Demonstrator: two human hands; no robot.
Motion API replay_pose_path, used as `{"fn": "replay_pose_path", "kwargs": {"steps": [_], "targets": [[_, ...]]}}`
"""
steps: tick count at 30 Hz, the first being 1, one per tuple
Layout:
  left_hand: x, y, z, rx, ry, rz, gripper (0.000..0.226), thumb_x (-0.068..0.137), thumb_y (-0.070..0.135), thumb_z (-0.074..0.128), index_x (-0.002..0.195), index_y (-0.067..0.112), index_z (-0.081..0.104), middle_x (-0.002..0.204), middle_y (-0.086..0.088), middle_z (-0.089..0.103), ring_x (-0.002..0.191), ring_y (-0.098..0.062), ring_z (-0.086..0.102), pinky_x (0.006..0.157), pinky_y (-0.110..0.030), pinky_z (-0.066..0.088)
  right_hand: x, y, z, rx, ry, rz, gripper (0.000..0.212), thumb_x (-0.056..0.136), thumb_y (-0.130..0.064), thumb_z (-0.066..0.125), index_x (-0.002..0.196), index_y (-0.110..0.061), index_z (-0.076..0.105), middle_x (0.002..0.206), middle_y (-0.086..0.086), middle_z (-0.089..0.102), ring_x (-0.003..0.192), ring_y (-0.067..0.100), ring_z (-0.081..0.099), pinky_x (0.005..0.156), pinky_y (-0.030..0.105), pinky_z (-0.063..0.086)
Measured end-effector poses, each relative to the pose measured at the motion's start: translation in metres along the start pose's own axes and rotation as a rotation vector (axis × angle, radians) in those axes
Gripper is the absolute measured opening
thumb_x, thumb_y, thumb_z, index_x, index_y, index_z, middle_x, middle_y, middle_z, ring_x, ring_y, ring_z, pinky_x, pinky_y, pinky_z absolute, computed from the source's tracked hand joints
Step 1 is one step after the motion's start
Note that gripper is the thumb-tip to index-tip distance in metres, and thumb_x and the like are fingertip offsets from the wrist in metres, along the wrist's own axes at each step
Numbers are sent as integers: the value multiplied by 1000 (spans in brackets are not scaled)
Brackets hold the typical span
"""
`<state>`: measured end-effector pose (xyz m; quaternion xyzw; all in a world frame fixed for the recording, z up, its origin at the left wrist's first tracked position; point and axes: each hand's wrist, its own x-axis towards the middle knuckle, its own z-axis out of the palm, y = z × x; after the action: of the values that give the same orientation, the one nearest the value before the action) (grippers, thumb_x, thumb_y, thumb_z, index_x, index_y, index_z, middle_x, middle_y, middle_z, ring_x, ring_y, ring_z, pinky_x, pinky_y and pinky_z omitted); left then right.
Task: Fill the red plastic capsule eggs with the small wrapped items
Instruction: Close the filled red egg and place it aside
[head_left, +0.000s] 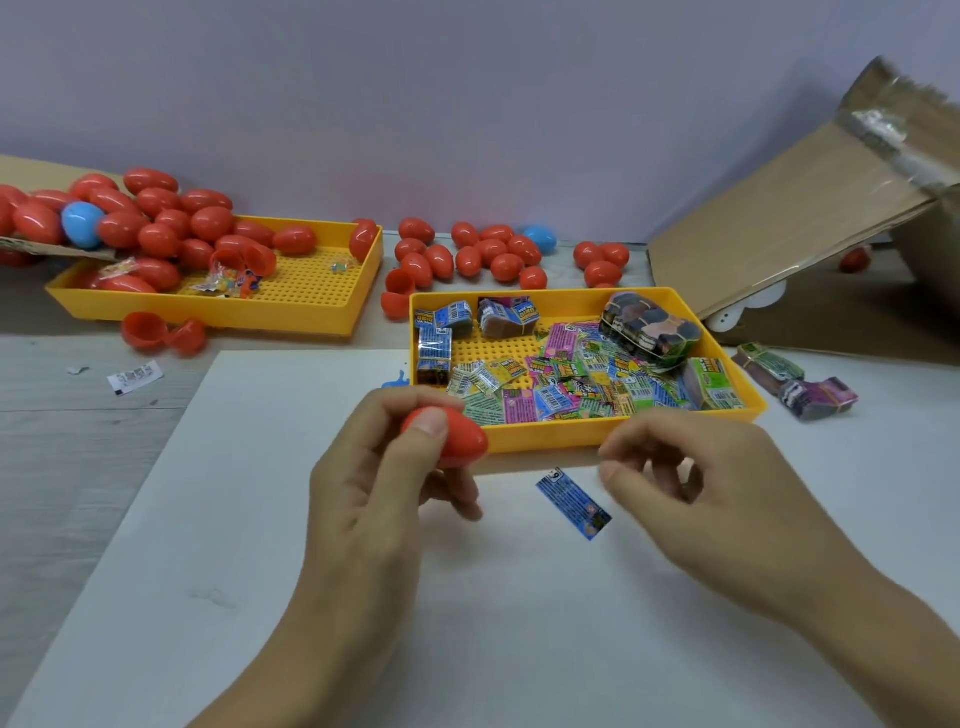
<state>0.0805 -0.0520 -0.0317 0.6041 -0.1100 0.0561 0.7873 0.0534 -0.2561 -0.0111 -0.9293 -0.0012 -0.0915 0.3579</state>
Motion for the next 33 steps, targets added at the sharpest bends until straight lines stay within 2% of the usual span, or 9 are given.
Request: {"fn": "replay_pose_path", "kwargs": {"steps": [3, 10, 13, 16, 20, 24, 27, 30, 33], "targets": [[-2, -3, 0, -14, -34, -60, 19, 76, 41, 51, 79, 28, 64, 71, 0, 61, 57, -24, 59, 51, -29, 50, -8, -1, 7, -192, -183, 3, 34, 71, -65, 61, 94, -40, 69, 94, -20, 53, 82, 0, 52, 65, 27, 44], [-5, -5, -1, -3, -139, -70, 12, 74, 19, 53, 78, 17, 64, 84, -10, 64, 67, -28, 62, 51, -34, 52, -6, -2, 12, -99, -108, -73, 4, 81, -33, 77, 83, -31, 80, 77, -12, 59, 71, 5, 51, 61, 24, 37], [-7, -2, -2, 84, -180, -119, 14, 72, 25, 55, 75, 18, 67, 73, -9, 62, 58, -28, 56, 46, -33, 47, -7, -10, 8, 274, -95, 10, 8, 77, -34, 78, 74, -27, 79, 70, -9, 63, 63, 8, 51, 56, 14, 36], [-9, 2, 2, 195, -222, -146, 28, 70, 46, 64, 85, 25, 74, 65, -2, 59, 50, -16, 55, 44, -30, 47, -8, -21, 7, 805, -280, 357, 28, 65, -43, 75, 73, -16, 77, 59, -4, 53, 50, 10, 37, 43, 20, 24], [-9, 4, 5, 332, -324, -31, 21, 79, 45, 67, 82, 27, 76, 69, 9, 57, 54, -4, 54, 47, -20, 46, -11, -28, 11, 987, -449, 453, 21, 70, -36, 71, 71, -16, 76, 56, -8, 47, 45, 6, 34, 40, 18, 17], [-6, 4, 3, 308, -268, 17, 24, 81, 39, 68, 80, 16, 77, 70, 3, 59, 52, -6, 53, 48, -15, 42, -10, -29, 7, 965, -456, 457, 25, 74, -40, 66, 71, -17, 75, 53, -8, 51, 44, 6, 34, 39, 17, 18], [-4, 3, 3, 235, -178, -43, 21, 79, 37, 75, 78, 16, 77, 63, -2, 58, 47, -12, 51, 42, -20, 40, -7, -29, 5, 897, -315, 444, 37, 69, -51, 64, 78, -19, 80, 70, -3, 64, 47, 9, 40, 37, 18, 22], [-3, 2, 1, 180, -122, -127, 26, 74, 42, 78, 71, 16, 73, 56, -5, 56, 45, -15, 48, 39, -22, 37, -8, -29, 7, 783, -209, 291, 26, 72, -42, 75, 95, -30, 79, 78, 2, 64, 54, 10, 45, 41, 17, 31], [-4, 2, 0, 136, -144, -166, 34, 70, 48, 75, 72, 14, 73, 56, -8, 56, 47, -18, 48, 40, -22, 36, -14, -26, 10, 713, -183, 116, 28, 79, -40, 64, 104, -42, 75, 87, 1, 67, 63, 6, 53, 51, 18, 41]]}}
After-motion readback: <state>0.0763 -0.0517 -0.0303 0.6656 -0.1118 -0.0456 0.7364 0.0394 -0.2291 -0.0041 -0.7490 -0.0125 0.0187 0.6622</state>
